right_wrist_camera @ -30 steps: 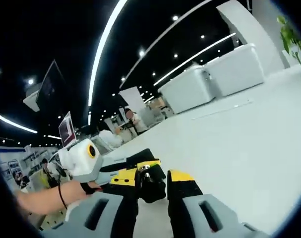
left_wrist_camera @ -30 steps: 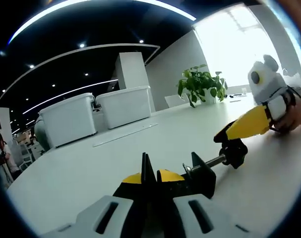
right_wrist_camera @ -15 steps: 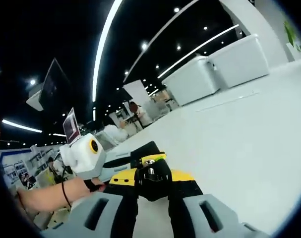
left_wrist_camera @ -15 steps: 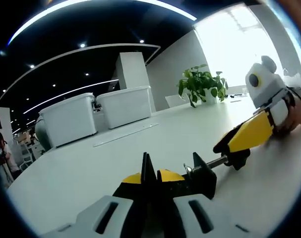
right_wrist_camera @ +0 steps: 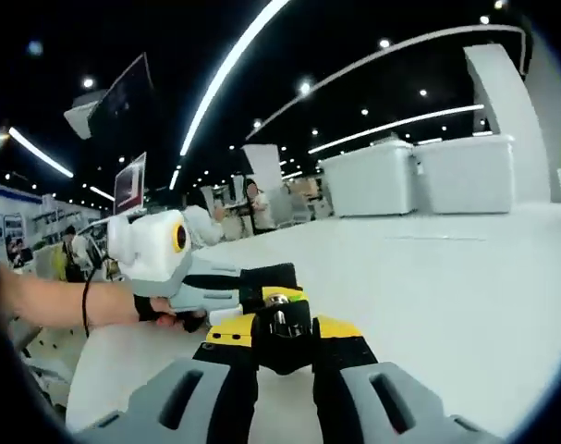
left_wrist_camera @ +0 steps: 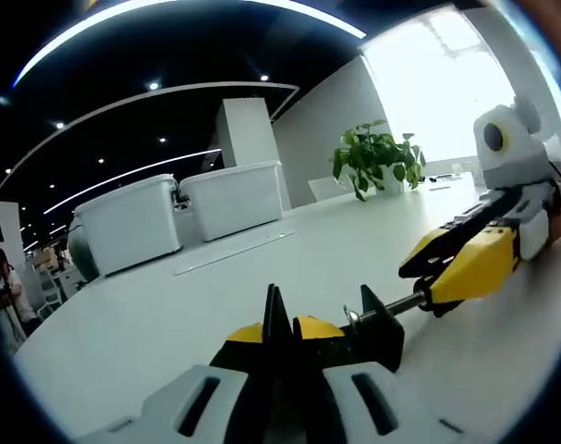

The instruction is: Clamp the fixed fixture on the desktop, loosen the retaining clip, secure it to the edge of the desk, and tighten the retaining clip.

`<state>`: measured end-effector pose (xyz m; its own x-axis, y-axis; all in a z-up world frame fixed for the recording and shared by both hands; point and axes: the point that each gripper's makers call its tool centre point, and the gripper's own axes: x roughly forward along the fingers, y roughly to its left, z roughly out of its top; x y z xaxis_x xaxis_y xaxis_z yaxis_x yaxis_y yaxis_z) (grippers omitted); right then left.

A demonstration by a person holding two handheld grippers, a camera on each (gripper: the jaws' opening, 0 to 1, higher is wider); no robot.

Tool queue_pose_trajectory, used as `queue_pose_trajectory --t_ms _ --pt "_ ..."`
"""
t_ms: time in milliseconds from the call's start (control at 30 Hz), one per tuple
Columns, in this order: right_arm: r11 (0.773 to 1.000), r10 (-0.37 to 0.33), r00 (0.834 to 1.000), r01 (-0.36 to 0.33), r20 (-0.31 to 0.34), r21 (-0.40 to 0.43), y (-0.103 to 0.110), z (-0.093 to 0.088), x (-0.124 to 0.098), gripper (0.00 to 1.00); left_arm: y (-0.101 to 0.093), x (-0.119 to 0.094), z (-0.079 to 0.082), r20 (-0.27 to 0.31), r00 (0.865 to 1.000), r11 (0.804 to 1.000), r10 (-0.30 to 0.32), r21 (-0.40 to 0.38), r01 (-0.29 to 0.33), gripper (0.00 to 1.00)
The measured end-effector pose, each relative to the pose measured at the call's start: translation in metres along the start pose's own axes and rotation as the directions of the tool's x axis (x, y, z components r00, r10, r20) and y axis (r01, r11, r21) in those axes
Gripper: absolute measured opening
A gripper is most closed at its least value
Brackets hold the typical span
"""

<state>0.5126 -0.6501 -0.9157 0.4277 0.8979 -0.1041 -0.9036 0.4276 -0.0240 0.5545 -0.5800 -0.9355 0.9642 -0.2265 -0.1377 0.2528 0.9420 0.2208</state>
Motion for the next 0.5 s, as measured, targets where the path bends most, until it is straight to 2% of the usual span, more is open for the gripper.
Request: queue_pose_trajectory --t_ms 67,100,167,300,333,400,500 --pt "0.994 -0.012 1.0 0.012 -0.001 -0.111 0.003 0.001 0.0 0.21 0.0 0.0 0.0 0.001 1.0 1.0 -0.003 0.001 0.003 0.08" --pt "0.982 -0.018 1.0 0.017 -0.005 -0.186 0.005 0.002 0.0 0.21 0.0 0.0 0.0 0.001 1.0 1.0 -0.002 0.002 0.002 0.08" --pt "0.961 -0.039 0.999 0.036 -0.007 -0.275 0.007 0.002 0.002 0.21 0.0 0.0 0.0 -0.001 1.0 1.0 0.0 -0.001 0.0 0.08" --pt "0.899 -0.065 0.998 0.057 -0.003 -0.435 0.01 0.003 0.003 0.21 0.001 0.0 0.0 0.0 1.0 1.0 0.0 0.0 0.0 0.08" --pt "0.877 -0.072 0.997 0.064 0.001 -0.475 0.012 0.003 0.004 0.21 0.001 0.0 -0.001 -0.001 1.0 1.0 0.0 -0.001 0.0 0.08" --pt "0.855 -0.076 0.997 0.067 0.004 -0.514 0.013 0.002 0.004 0.21 0.001 0.0 0.0 -0.001 1.0 1.0 0.0 -0.001 0.0 0.08" --pt "0.853 -0.085 0.996 0.075 0.006 -0.516 0.012 0.002 0.005 0.21 0.001 0.0 0.0 0.0 1.0 1.0 -0.001 -0.001 0.001 0.08"
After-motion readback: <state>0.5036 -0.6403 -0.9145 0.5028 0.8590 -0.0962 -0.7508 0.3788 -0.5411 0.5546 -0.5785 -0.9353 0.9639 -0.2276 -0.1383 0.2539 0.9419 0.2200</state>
